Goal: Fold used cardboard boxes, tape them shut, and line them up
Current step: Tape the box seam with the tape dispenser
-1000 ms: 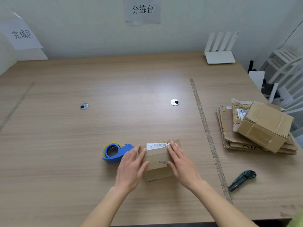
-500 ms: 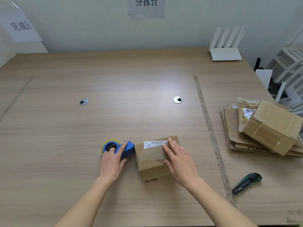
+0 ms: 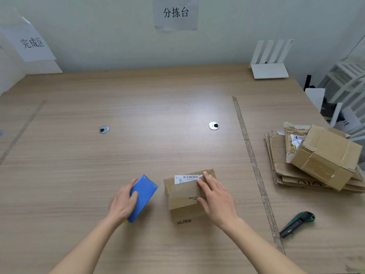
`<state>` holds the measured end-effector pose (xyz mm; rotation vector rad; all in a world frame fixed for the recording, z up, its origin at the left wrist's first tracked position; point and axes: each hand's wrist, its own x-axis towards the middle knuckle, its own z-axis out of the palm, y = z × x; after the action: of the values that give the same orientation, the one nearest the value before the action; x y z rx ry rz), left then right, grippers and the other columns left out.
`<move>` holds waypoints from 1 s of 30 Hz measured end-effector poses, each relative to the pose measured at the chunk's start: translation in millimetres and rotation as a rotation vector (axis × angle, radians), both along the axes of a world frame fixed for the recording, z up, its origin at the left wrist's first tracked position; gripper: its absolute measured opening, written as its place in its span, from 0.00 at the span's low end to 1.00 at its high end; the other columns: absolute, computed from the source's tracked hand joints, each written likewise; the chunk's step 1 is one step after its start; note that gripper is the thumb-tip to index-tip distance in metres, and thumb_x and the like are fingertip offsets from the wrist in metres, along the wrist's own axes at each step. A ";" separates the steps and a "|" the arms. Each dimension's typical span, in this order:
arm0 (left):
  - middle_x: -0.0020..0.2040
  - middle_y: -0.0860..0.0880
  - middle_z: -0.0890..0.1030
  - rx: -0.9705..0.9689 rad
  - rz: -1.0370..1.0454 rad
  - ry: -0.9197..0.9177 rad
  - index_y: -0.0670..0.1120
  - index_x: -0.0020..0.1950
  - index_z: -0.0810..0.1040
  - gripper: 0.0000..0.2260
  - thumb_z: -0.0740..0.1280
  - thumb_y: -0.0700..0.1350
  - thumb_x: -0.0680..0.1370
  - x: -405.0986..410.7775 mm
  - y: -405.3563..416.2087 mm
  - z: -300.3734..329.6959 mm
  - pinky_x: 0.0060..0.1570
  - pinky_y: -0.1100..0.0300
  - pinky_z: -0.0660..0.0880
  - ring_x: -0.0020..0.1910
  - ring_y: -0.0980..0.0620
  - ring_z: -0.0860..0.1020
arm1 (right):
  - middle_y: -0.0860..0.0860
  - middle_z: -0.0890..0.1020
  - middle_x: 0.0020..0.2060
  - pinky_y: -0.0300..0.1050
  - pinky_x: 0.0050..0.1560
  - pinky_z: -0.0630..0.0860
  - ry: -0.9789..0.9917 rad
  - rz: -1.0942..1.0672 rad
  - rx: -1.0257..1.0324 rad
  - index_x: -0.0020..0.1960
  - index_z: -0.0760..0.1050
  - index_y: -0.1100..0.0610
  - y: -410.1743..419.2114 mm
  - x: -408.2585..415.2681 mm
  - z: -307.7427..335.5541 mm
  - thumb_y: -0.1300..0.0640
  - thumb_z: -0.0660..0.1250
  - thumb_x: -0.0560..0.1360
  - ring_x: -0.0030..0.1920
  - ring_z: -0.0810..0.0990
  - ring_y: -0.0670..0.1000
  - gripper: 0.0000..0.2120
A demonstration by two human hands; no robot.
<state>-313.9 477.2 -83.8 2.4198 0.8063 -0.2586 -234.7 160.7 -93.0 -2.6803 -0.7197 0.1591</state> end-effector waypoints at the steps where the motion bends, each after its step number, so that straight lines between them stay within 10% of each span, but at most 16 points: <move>1: 0.60 0.52 0.80 -0.046 0.041 -0.027 0.60 0.73 0.71 0.22 0.59 0.52 0.78 -1.4 0.4 8.9 0.53 0.51 0.74 0.55 0.48 0.77 | 0.50 0.59 0.80 0.50 0.76 0.64 -0.011 -0.003 0.004 0.78 0.64 0.50 1.4 0.2 3.1 0.49 0.69 0.78 0.79 0.61 0.52 0.31; 6: 0.44 0.66 0.83 -0.192 0.047 -0.149 0.69 0.51 0.80 0.14 0.76 0.62 0.67 -7.9 -8.2 51.4 0.48 0.56 0.79 0.45 0.62 0.81 | 0.52 0.59 0.80 0.49 0.76 0.65 0.097 0.011 -0.022 0.78 0.64 0.54 7.5 4.9 16.8 0.53 0.70 0.78 0.80 0.57 0.54 0.30; 13: 0.45 0.64 0.84 -0.366 -0.099 -0.265 0.68 0.52 0.83 0.19 0.82 0.52 0.66 4.5 -40.7 98.4 0.44 0.61 0.79 0.43 0.62 0.82 | 0.50 0.74 0.63 0.50 0.58 0.73 -0.062 0.082 -0.098 0.68 0.74 0.55 9.0 10.8 24.0 0.52 0.78 0.70 0.63 0.71 0.55 0.29; 21: 0.48 0.68 0.82 -0.250 -0.257 -0.225 0.72 0.55 0.78 0.24 0.77 0.65 0.60 14.1 -60.3 95.2 0.50 0.54 0.80 0.47 0.64 0.80 | 0.40 0.68 0.60 0.43 0.57 0.77 0.425 -0.164 0.473 0.69 0.75 0.47 6.0 7.5 20.6 0.54 0.67 0.79 0.45 0.78 0.45 0.18; 30: 0.47 0.67 0.80 -0.030 -0.464 -0.283 0.72 0.57 0.77 0.23 0.72 0.70 0.62 29.4 -79.1 88.2 0.49 0.57 0.74 0.46 0.61 0.77 | 0.42 0.70 0.67 0.29 0.60 0.68 0.800 -0.196 0.785 0.55 0.84 0.48 12.4 11.5 43.7 0.52 0.65 0.82 0.65 0.71 0.33 0.09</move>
<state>-284.5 398.2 4.5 2.5112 0.1102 -0.0972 -223.2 173.2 -49.3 -1.6986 -0.1830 0.6829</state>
